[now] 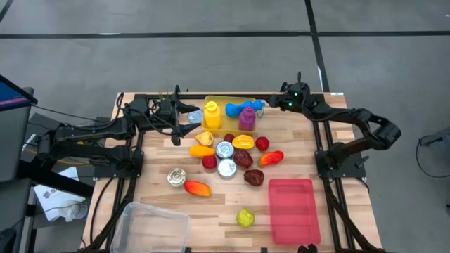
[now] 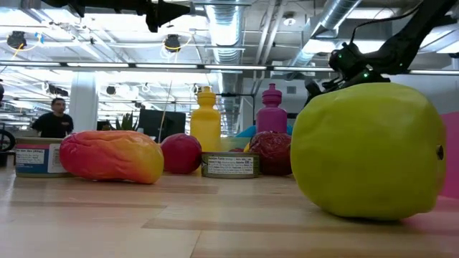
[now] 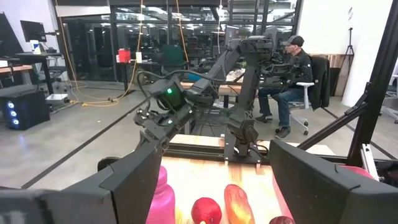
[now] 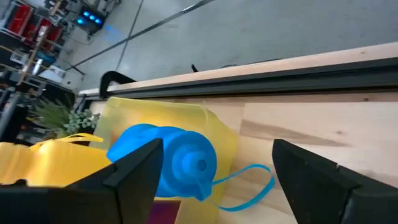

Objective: Pick & Place Food Item
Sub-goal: Adjust the blue tumbler in the yellow bin

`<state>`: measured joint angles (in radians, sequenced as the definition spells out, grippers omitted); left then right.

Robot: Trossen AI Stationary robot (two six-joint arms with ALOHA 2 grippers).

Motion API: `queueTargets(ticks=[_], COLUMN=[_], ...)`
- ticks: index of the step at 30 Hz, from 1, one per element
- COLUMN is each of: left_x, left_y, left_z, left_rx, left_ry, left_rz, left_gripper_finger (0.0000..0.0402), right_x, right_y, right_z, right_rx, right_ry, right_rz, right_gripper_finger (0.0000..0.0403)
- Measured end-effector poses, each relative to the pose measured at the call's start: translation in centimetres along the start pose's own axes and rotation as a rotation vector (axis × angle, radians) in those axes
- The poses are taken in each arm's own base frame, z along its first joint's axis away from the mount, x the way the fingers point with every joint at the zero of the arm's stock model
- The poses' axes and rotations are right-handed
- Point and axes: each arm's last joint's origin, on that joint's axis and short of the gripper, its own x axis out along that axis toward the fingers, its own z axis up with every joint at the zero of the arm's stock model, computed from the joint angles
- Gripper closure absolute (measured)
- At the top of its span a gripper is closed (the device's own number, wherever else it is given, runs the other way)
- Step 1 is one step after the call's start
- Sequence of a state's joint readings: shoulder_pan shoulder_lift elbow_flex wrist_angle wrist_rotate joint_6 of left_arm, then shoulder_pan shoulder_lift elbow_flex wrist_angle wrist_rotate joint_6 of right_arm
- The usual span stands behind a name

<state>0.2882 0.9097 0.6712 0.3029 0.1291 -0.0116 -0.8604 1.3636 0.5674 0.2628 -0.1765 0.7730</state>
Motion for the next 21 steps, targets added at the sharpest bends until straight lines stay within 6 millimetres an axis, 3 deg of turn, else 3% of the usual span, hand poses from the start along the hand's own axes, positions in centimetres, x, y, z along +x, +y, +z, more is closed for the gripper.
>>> queueTargets(ticks=[11, 17, 21], left_x=[0.0, 0.0, 0.0], left_y=[0.0, 0.0, 0.0], left_z=[0.0, 0.0, 0.0], left_rx=[-0.001, -0.005, -0.005], left_ry=[0.0, 0.0, 0.0], left_rz=[0.0, 0.0, 0.0], left_gripper_finger=[0.0112, 0.0112, 0.0112], right_x=[-0.1, 1.7, 2.0], right_y=[-0.3, -1.7, -1.2], right_z=[0.3, -0.3, 0.2], right_rx=[0.002, 0.024, 0.027], right_ry=[0.044, 0.08, 0.03], right_rz=[0.05, 0.01, 0.084], right_gripper_finger=[0.0134, 0.0134, 0.0134])
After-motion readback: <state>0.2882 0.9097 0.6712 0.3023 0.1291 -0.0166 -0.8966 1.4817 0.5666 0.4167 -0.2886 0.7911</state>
